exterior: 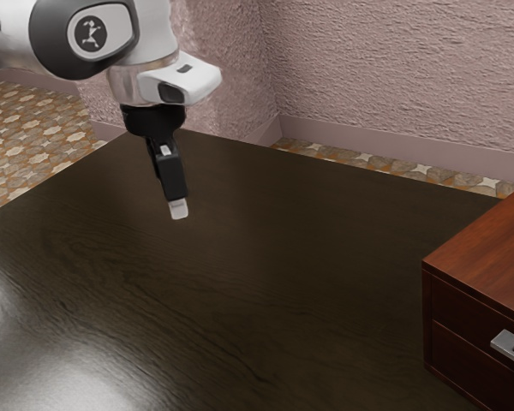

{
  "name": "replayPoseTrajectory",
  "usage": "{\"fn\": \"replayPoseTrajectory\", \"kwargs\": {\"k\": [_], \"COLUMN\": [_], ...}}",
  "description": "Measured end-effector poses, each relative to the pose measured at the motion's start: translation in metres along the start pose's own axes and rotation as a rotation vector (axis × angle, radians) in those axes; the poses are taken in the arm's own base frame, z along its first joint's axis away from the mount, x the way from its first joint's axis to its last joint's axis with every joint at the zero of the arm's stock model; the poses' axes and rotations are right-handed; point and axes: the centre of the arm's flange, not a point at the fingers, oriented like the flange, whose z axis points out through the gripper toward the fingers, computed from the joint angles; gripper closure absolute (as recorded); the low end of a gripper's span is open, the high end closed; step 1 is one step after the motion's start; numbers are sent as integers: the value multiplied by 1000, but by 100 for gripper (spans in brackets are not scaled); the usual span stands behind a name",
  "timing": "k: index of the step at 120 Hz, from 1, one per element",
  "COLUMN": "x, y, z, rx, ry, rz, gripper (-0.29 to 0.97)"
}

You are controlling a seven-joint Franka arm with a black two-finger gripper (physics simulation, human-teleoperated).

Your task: Pull the drawer handle with one arm to open the drawer

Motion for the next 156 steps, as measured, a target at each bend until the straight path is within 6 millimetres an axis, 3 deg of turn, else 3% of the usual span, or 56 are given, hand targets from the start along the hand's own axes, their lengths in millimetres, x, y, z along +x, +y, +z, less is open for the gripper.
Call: {"fn": "replayPoseTrajectory", "kwargs": {"k": [18, 36, 48, 65, 97, 105, 113, 130, 145, 156], "x": [-15, -8, 6, 39, 84, 91, 101, 122, 129, 137], "y": [-24, -12, 25, 95, 274, 308, 319, 300, 333, 347], "z": [-2, -20, -33, -37, -37, -31, -22, -9, -4, 16], "rx": [10, 31, 39, 57, 94, 90, 82, 73, 87, 118], "ry": [19, 65, 88, 77, 84, 86, 89, 123, 152, 145], "rz": [-14, 43, 128, 309, 781, 875, 926, 964, 1072, 1129], "gripper": [0, 0, 0, 0, 0, 0, 0, 0, 0, 1]}}
